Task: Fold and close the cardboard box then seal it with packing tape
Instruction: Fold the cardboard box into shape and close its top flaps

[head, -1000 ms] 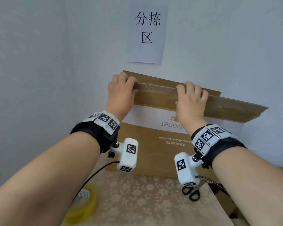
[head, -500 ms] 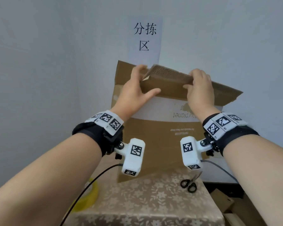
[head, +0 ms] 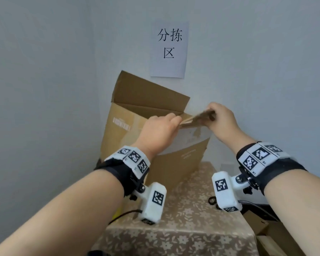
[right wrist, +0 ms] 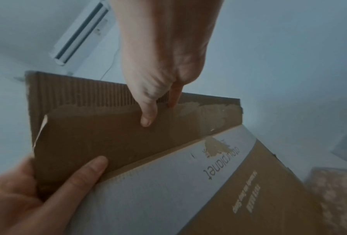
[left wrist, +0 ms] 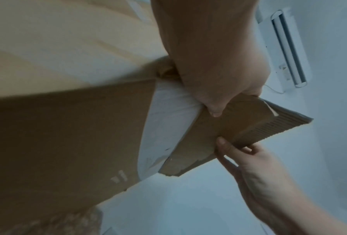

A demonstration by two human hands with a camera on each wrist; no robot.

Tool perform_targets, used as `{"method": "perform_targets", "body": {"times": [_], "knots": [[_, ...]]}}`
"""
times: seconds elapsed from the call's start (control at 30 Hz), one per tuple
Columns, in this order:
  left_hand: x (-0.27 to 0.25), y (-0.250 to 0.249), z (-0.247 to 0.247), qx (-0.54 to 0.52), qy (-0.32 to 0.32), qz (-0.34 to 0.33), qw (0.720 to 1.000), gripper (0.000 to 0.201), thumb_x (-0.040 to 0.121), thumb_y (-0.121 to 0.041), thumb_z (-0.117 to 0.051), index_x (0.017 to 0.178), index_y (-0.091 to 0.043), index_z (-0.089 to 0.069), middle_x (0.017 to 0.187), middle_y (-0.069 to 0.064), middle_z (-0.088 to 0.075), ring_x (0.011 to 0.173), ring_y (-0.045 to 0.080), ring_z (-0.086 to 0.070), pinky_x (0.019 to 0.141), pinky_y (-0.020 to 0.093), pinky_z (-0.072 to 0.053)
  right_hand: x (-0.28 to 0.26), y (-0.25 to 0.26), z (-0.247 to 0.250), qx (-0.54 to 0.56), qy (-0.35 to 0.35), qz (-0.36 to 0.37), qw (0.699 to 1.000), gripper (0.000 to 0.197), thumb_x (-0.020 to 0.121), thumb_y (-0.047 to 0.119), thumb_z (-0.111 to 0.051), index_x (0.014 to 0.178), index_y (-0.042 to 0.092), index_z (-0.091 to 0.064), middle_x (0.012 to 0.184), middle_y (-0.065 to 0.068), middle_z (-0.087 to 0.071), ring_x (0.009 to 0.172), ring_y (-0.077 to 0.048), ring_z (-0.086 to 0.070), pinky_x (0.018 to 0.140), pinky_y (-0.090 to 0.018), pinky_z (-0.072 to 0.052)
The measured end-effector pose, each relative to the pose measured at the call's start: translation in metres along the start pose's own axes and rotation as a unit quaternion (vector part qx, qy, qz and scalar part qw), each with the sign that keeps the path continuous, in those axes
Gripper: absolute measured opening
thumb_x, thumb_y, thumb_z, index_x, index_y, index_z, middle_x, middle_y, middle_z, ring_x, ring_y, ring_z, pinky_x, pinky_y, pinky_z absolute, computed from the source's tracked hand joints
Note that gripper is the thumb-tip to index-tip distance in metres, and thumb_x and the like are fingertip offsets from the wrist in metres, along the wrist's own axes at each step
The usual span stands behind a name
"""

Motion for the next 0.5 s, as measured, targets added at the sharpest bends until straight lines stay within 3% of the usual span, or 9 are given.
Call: {"method": "perform_targets", "body": {"times": [0.1,0.23,0.37,0.43,0.5], "knots": [[-0.014,-0.006,-0.017,-0.026,0.025,0.032,0.999,0.009,0.087,-0.014,-0.054,0.086,-0.008,-0.061,0.072,0.006,-0.057,0.055,0.029,-0.057,0.045,0.033,-0.043,-0.007,-0.009,-0.004,0.03,-0.011,0.004,1.0,0.017,0.077,0.006,-0.075,0.077,0.001,-0.058,0.084,-0.015,-0.063,0.081,-0.033,-0.058,0.075,-0.045,-0.049],[-0.005,0.0,-0.01,-0.067,0.042,-0.006,0.997,0.043,0.091,-0.043,-0.036,0.105,-0.011,-0.063,0.087,0.003,-0.064,0.075,0.026,-0.062,0.064,0.035,-0.048,0.001,-0.007,0.003,0.046,-0.03,0.031,0.998,0.013,0.077,-0.001,-0.073,0.083,0.0,-0.061,0.086,-0.018,-0.062,0.081,-0.035,-0.059,0.076,-0.052,-0.05],[-0.029,0.038,-0.026,-0.075,0.193,0.023,0.978,0.081,0.075,-0.077,-0.036,0.126,-0.017,-0.054,0.111,0.001,-0.065,0.102,0.02,-0.059,0.086,0.033,-0.046,-0.006,-0.01,0.005,0.047,-0.031,0.051,0.997,0.012,0.077,-0.002,-0.073,0.083,0.002,-0.063,0.09,-0.017,-0.063,0.086,-0.034,-0.059,0.08,-0.045,-0.05],[-0.051,0.05,-0.042,-0.031,0.278,0.052,0.959,0.079,0.072,-0.081,-0.042,0.123,-0.022,-0.055,0.106,-0.003,-0.065,0.098,0.017,-0.058,0.08,0.033,-0.047,-0.019,-0.01,-0.001,0.052,-0.024,0.072,0.996,0.011,0.078,-0.002,-0.072,0.081,0.002,-0.063,0.088,-0.016,-0.062,0.085,-0.035,-0.058,0.079,-0.046,-0.05],[-0.06,0.049,-0.053,0.007,0.325,0.061,0.944,0.068,0.073,-0.08,-0.042,0.105,-0.022,-0.06,0.09,-0.005,-0.065,0.084,0.016,-0.059,0.069,0.034,-0.048,-0.031,-0.013,-0.005,0.041,-0.026,0.085,0.995,0.01,0.078,-0.002,-0.071,0.081,0.0,-0.063,0.085,-0.016,-0.062,0.084,-0.036,-0.058,0.078,-0.048,-0.049]]}}
Point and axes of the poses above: each hand's wrist, its own x-axis towards the middle knuckle, its own z-axis out of the back of the hand, y = z × x, the point moved 9 cm from there along x, towards the middle knuckle
